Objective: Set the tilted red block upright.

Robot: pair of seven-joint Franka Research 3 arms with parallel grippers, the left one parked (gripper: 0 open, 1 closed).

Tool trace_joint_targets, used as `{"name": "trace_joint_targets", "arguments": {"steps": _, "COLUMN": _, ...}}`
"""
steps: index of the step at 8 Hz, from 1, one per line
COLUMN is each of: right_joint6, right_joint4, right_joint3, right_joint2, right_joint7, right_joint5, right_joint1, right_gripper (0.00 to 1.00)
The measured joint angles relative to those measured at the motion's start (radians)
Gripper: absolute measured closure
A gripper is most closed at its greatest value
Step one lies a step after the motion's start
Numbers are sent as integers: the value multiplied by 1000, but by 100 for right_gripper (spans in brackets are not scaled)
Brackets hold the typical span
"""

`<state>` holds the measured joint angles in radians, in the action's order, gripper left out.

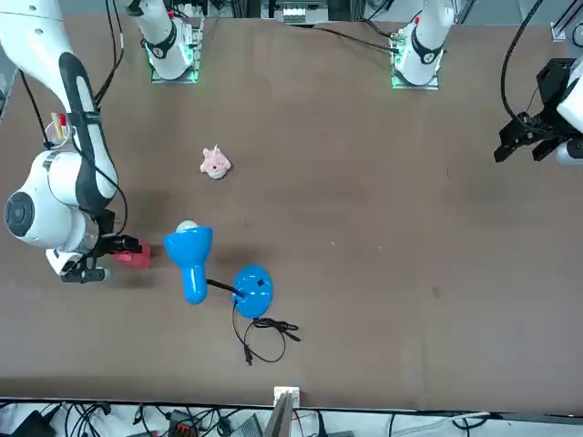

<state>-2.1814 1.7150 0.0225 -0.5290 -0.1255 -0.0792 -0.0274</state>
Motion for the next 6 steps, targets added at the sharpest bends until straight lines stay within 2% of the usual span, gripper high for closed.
{"name": "trace_joint_targets", "arguments": {"steps": 2, "right_joint6": 0, "right_joint4": -4, "right_joint3": 0, "right_joint2": 17, "right_joint7": 0, "right_joint5": 0, "right_joint1": 0, "right_gripper": 0}}
{"name": "trace_joint_targets", "arguments": {"steps": 6, "right_joint6": 38, "right_joint4": -11, "right_joint3": 0, "right_joint2": 130, "right_joint7": 5, "right_joint5": 0, "right_joint1": 0, "right_gripper": 0}}
